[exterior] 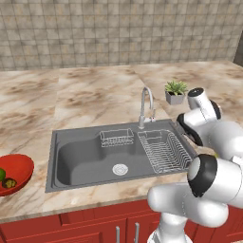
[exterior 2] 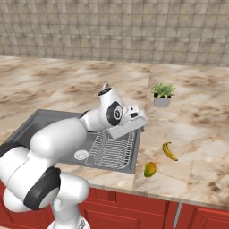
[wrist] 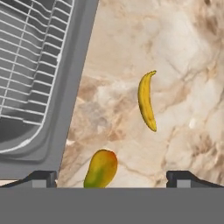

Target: There is a mixed pile of frozen fruits and vegetables on the counter. Locate all the frozen vegetables and place the items in a bowl on the counter. Take all the frozen fruits and defrost them in a running sink.

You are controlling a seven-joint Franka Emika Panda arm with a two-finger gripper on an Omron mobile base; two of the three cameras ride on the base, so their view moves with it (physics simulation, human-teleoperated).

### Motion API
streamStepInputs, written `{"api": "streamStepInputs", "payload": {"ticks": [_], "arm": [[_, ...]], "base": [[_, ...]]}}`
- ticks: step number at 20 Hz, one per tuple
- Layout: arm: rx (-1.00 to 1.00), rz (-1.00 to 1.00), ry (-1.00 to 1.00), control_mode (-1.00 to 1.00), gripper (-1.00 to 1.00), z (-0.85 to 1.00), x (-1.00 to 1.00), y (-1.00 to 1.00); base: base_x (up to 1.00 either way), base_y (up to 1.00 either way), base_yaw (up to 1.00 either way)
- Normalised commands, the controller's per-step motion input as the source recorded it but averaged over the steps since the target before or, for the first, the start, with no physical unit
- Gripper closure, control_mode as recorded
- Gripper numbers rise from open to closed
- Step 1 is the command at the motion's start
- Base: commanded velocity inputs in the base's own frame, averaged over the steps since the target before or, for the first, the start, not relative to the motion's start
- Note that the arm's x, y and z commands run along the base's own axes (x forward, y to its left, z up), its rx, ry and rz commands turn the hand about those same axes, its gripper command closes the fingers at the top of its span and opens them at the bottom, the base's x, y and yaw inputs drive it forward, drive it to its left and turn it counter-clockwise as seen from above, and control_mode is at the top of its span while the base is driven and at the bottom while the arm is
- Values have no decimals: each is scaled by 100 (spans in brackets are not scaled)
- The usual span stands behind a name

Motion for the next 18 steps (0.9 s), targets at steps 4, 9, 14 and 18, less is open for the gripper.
{"api": "streamStepInputs", "payload": {"ticks": [4, 9, 14, 18], "arm": [[3, 1, 0, -100, -100, -3, 1, -59], [7, 2, 1, -100, -100, -12, 0, -43], [8, 3, 3, -100, -100, -15, 0, -34], [12, 4, 5, -100, -100, -25, 1, -25]], "base": [[0, 0, 0], [0, 0, 0], [0, 0, 0], [0, 0, 0]]}}
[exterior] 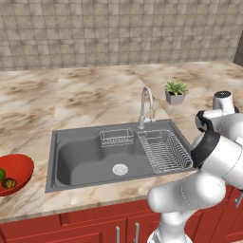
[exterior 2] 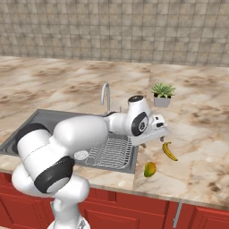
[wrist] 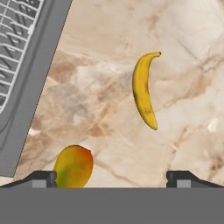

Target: There is a mixed pile of frozen fruits and vegetables on the counter. Locate all the frozen vegetables and place the items in a bowl on the counter. Take all the frozen fruits and defrost them in a running sink.

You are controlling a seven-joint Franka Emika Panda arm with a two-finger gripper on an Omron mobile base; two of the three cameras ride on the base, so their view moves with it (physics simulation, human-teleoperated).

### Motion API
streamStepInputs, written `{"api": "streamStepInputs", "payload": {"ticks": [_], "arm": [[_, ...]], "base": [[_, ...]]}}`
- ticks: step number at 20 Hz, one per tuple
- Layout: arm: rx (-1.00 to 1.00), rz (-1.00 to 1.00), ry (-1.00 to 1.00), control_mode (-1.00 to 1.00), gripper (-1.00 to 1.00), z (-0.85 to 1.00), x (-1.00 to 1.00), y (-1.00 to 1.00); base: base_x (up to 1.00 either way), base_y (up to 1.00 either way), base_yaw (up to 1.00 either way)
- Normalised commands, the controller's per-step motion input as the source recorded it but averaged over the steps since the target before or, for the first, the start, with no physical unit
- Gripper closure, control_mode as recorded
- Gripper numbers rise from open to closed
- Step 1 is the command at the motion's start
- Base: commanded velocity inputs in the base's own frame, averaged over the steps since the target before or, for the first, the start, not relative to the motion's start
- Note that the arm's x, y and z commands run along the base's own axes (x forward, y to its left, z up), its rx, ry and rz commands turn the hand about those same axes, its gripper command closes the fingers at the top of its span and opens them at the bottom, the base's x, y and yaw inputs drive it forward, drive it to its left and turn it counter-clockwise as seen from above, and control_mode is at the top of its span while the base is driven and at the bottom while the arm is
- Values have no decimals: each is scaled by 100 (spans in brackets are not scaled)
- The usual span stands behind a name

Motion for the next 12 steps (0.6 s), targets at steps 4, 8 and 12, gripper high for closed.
{"api": "streamStepInputs", "payload": {"ticks": [4, 8, 12], "arm": [[11, 4, 7, -100, -100, -29, 4, -20], [10, 5, 6, -100, -100, -19, 6, -23], [5, 5, 3, -100, -100, -6, 8, -29]], "base": [[0, 0, 0], [0, 0, 0], [0, 0, 0]]}}
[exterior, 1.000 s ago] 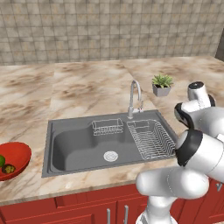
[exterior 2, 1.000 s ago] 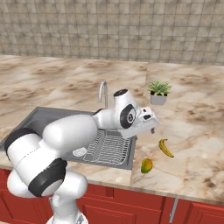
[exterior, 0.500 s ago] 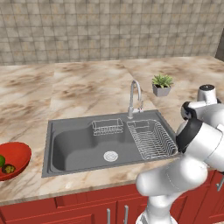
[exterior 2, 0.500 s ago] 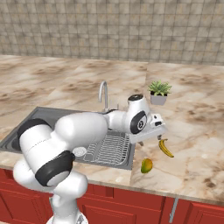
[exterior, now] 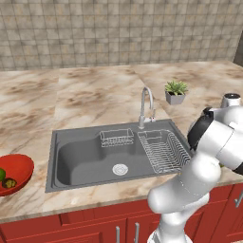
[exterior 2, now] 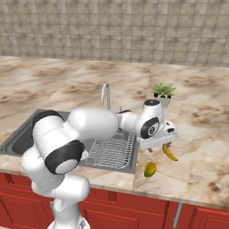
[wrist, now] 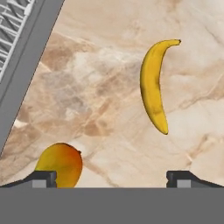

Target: There is a mixed pile of frozen fruits and vegetables on the counter. Locate all the frozen vegetables and place the items in a bowl on the counter. Take all the frozen fruits and defrost them in a running sink.

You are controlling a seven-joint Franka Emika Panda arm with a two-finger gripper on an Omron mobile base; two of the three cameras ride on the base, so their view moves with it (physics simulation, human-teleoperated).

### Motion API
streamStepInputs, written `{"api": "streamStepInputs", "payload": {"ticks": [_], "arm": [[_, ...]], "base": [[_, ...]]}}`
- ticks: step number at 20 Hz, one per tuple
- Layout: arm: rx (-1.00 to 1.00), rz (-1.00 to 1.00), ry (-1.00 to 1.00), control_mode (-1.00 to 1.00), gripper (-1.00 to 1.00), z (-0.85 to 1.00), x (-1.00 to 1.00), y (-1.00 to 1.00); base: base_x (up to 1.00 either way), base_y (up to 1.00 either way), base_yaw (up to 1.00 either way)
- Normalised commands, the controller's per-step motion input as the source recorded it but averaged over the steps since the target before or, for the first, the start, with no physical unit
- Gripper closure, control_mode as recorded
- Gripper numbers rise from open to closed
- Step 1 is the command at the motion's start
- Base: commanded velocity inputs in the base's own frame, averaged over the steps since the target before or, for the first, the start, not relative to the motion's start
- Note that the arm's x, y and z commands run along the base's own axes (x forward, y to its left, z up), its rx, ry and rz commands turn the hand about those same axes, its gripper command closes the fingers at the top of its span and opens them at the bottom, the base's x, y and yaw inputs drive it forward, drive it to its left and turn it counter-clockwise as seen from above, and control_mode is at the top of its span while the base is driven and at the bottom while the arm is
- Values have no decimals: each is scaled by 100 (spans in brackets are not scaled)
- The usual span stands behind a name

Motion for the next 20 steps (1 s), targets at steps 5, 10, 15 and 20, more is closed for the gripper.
{"api": "streamStepInputs", "payload": {"ticks": [5, 10, 15, 20], "arm": [[2, 5, 2, -100, -100, -5, 17, -27], [3, 7, 5, -100, -100, -15, 23, -10], [6, 8, 8, -100, -100, -27, 23, -1], [5, 9, 9, -100, -100, -36, 19, 0]], "base": [[0, 0, 0], [0, 0, 0], [0, 0, 0], [0, 0, 0]]}}
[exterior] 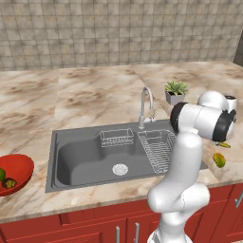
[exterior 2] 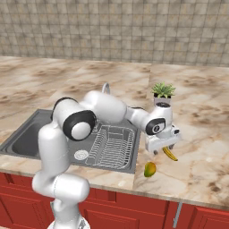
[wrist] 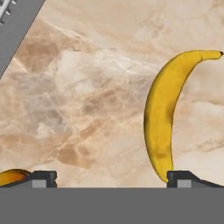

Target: There is a mixed pile of frozen fruits and vegetables on the counter. Locate all the frozen vegetables and place the items in a bowl on the counter. Take all the frozen fruits and defrost them in a running sink.

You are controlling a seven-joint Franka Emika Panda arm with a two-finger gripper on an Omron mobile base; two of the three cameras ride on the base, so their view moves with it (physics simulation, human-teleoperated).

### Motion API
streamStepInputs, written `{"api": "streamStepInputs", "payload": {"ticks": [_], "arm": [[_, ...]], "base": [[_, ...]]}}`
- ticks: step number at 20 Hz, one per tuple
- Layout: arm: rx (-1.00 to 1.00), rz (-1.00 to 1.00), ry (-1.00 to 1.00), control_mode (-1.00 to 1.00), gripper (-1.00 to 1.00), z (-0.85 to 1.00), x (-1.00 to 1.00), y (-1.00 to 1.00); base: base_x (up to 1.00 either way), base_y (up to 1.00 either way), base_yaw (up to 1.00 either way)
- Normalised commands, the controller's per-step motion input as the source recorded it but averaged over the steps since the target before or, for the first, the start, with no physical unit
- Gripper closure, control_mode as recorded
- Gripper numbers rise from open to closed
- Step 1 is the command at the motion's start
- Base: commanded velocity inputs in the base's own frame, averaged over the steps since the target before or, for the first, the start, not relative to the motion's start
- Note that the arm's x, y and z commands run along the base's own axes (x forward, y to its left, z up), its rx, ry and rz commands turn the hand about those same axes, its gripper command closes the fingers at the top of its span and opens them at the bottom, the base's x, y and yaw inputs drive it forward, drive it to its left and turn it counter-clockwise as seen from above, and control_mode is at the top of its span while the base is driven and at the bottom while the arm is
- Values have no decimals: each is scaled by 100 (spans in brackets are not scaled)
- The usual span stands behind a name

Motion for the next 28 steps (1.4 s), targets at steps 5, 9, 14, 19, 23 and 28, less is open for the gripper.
{"api": "streamStepInputs", "payload": {"ticks": [5, 9, 14, 19, 23, 28], "arm": [[1, 7, 6, -100, -100, -25, 24, -12], [0, 6, 4, -100, -100, -20, 28, -23], [0, 7, 6, -100, -100, -38, 20, -9], [1, 6, 6, -100, -100, -44, 9, 0], [0, 4, 2, -100, 100, -26, 6, 0], [1, 3, 0, -100, 100, -10, 0, -1]], "base": [[0, 0, 0], [0, 0, 0], [0, 0, 0], [0, 0, 0], [0, 0, 0], [0, 0, 0]]}}
